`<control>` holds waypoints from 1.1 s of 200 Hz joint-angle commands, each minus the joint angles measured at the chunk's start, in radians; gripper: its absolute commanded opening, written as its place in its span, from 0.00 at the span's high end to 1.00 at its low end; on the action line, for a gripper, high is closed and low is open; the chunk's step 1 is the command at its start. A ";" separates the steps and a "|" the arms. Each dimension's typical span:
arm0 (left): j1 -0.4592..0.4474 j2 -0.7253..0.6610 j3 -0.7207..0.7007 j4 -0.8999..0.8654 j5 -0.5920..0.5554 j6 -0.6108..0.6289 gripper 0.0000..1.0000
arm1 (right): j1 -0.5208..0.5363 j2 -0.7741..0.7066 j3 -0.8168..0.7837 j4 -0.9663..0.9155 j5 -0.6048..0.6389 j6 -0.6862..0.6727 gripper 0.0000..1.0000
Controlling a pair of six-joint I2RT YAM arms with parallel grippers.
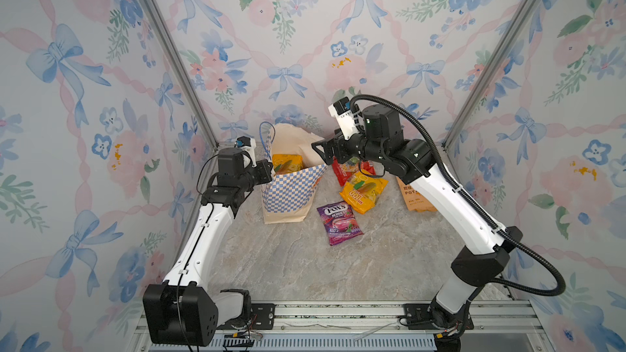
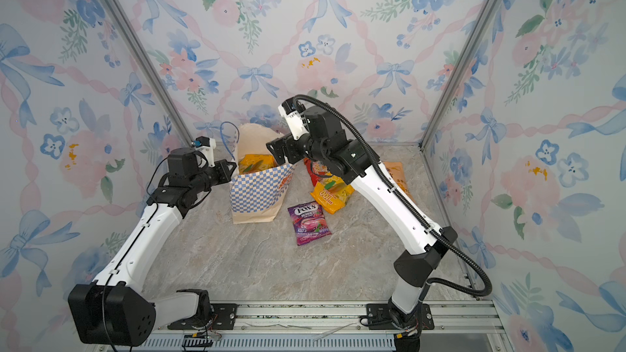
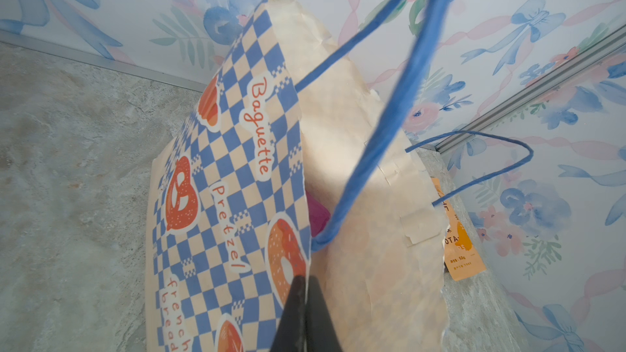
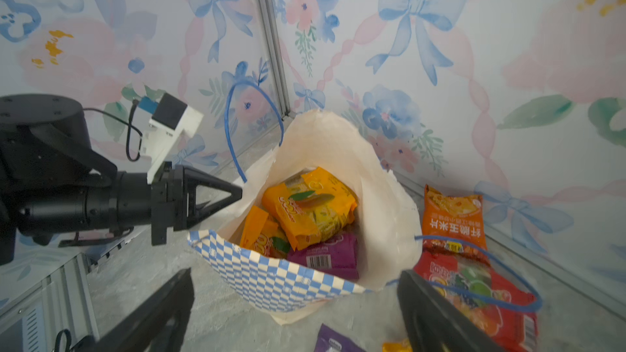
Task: Place the snacks into the paper bag
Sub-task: Pick up the snack at the center of the table.
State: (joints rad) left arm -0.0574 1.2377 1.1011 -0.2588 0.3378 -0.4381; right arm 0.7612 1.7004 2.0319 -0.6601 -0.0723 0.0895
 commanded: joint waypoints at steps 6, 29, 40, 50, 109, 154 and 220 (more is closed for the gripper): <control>0.004 -0.008 -0.004 0.005 0.009 0.008 1.00 | 0.000 -0.110 -0.154 -0.009 0.033 0.040 0.01; 0.004 -0.005 -0.001 0.004 0.012 0.001 1.00 | -0.006 -0.196 -0.285 0.000 0.049 0.060 0.02; 0.002 -0.001 -0.001 0.003 0.013 0.000 1.00 | -0.009 -0.235 -0.351 0.005 0.058 0.070 0.03; 0.002 -0.001 -0.001 0.004 0.013 -0.001 1.00 | -0.016 -0.266 -0.411 0.009 0.062 0.085 0.03; 0.002 -0.006 0.001 0.004 0.005 0.000 1.00 | -0.071 -0.400 -0.728 0.015 0.068 0.207 0.03; 0.002 0.000 -0.004 0.004 0.004 -0.011 1.00 | -0.101 -0.387 -0.909 0.013 0.048 0.308 0.03; 0.002 -0.015 -0.018 0.004 0.000 -0.011 1.00 | -0.143 -0.294 -1.111 0.227 -0.044 0.416 0.03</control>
State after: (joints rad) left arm -0.0574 1.2377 1.1011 -0.2581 0.3370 -0.4465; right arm 0.6407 1.3716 0.9577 -0.5335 -0.0589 0.4435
